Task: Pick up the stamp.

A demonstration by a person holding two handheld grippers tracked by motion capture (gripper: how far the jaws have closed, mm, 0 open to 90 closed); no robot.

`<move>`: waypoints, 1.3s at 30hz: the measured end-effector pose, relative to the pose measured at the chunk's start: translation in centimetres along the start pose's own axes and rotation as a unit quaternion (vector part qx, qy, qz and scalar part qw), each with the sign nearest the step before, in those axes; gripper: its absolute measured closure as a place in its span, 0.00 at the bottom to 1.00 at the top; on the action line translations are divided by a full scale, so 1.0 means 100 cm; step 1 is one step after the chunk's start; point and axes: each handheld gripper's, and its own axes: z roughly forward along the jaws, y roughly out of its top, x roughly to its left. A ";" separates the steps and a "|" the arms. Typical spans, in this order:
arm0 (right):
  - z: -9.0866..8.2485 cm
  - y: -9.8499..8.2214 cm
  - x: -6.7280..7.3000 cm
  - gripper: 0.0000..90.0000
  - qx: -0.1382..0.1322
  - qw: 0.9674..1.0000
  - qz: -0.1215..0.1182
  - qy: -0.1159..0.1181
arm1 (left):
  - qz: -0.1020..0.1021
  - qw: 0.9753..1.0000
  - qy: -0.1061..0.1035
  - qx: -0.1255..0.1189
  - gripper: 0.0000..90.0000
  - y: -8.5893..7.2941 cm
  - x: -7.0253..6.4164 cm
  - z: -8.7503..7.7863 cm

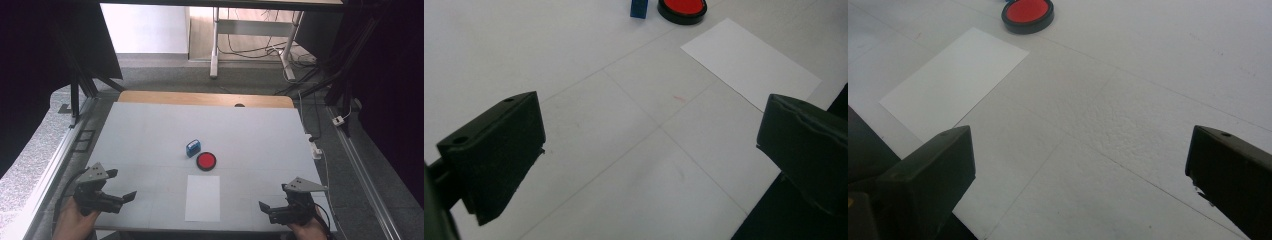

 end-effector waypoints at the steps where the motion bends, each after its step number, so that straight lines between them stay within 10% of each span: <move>1: 0.000 0.000 0.000 0.00 0.000 1.000 0.000 0.000 | 0.000 1.000 -0.002 -0.001 0.00 0.001 0.000 0.002; 39: 0.000 0.000 0.000 0.00 -0.001 1.000 0.000 0.002 | 0.036 0.999 -0.033 0.016 0.00 0.062 0.003 0.076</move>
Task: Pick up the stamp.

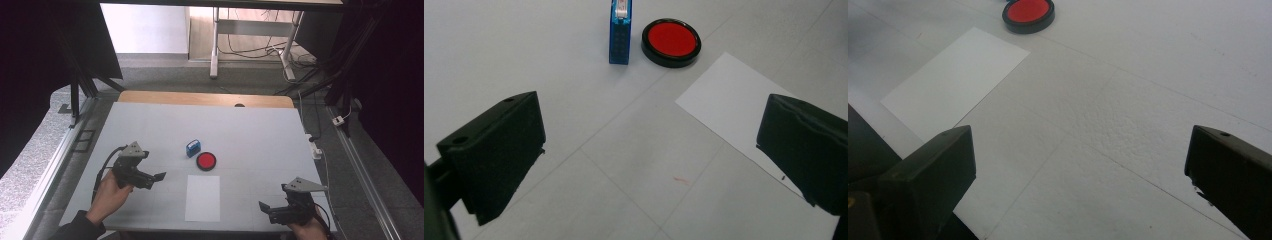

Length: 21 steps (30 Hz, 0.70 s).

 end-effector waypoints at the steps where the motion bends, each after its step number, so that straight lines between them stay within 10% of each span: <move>1: 0.000 0.000 0.000 0.00 0.000 1.000 0.000 0.000 | 0.002 1.000 0.000 0.002 0.00 0.002 0.000 0.003; 21: 0.000 0.000 0.000 0.00 0.001 1.000 -0.002 0.000 | 0.028 0.999 0.020 0.025 0.00 0.040 0.005 0.052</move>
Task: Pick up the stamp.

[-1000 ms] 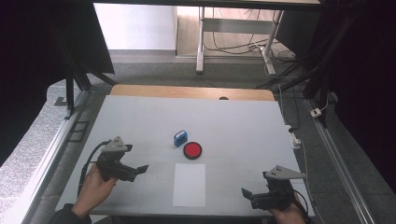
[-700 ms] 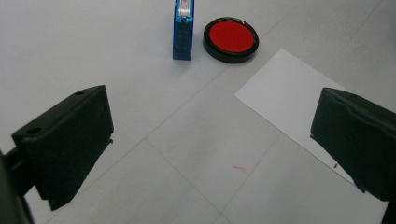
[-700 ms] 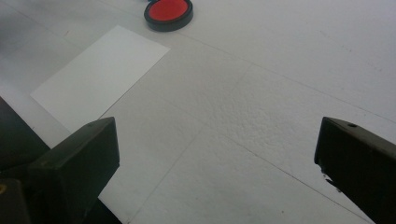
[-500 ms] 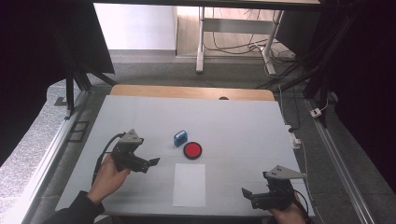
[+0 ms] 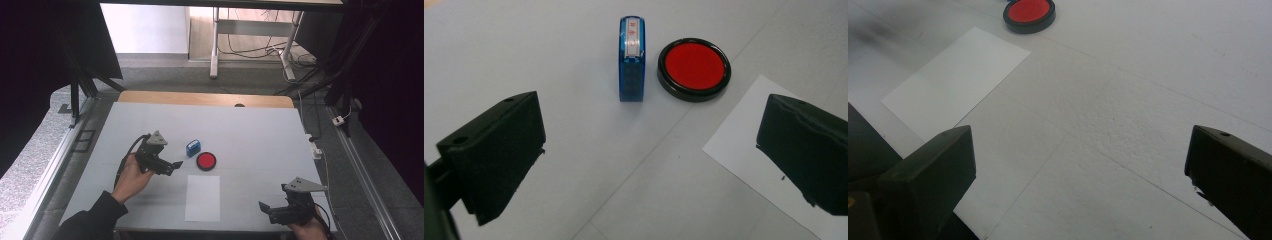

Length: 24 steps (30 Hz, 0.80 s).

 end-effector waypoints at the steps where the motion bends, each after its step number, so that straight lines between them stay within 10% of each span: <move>1: 0.000 0.000 0.000 0.00 0.000 1.000 0.000 0.001 | 0.001 1.000 0.002 0.000 0.00 0.002 0.000 0.002; 24: 0.000 0.000 -0.001 0.00 -0.001 1.000 0.001 0.003 | 0.024 0.999 0.002 0.028 0.00 0.034 0.007 0.058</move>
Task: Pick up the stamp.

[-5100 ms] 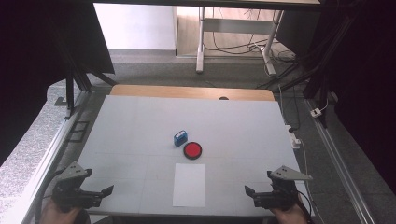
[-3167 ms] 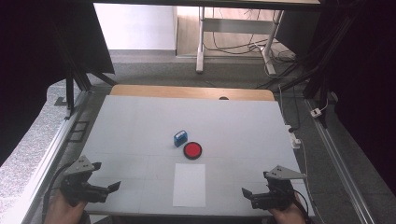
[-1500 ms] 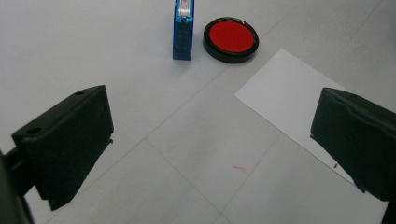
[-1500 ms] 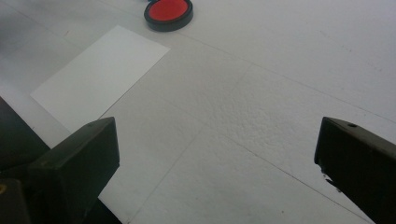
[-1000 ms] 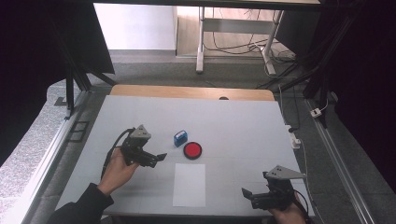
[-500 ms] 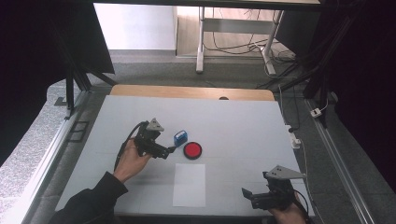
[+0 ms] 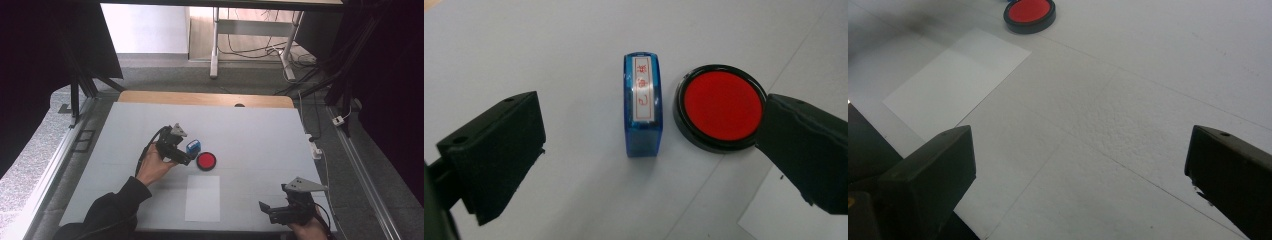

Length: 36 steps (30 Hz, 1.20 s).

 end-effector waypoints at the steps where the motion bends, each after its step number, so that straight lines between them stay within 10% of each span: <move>1: 0.000 0.000 0.000 0.00 0.000 1.000 0.000 0.000 | -0.002 1.000 -0.002 0.001 0.00 0.001 0.001 0.003; 10: 0.000 0.000 0.000 0.00 0.000 1.000 0.000 0.001 | 0.002 1.000 0.010 0.013 0.05 0.008 0.005 0.020; 31: 0.000 0.000 0.000 0.00 0.002 1.000 -0.003 0.004 | 0.017 1.000 -0.004 0.023 0.77 0.012 0.002 0.021; 36: 0.000 0.000 0.000 0.00 0.002 1.000 -0.003 0.004 | 0.014 1.000 -0.002 0.025 0.78 0.012 0.002 0.020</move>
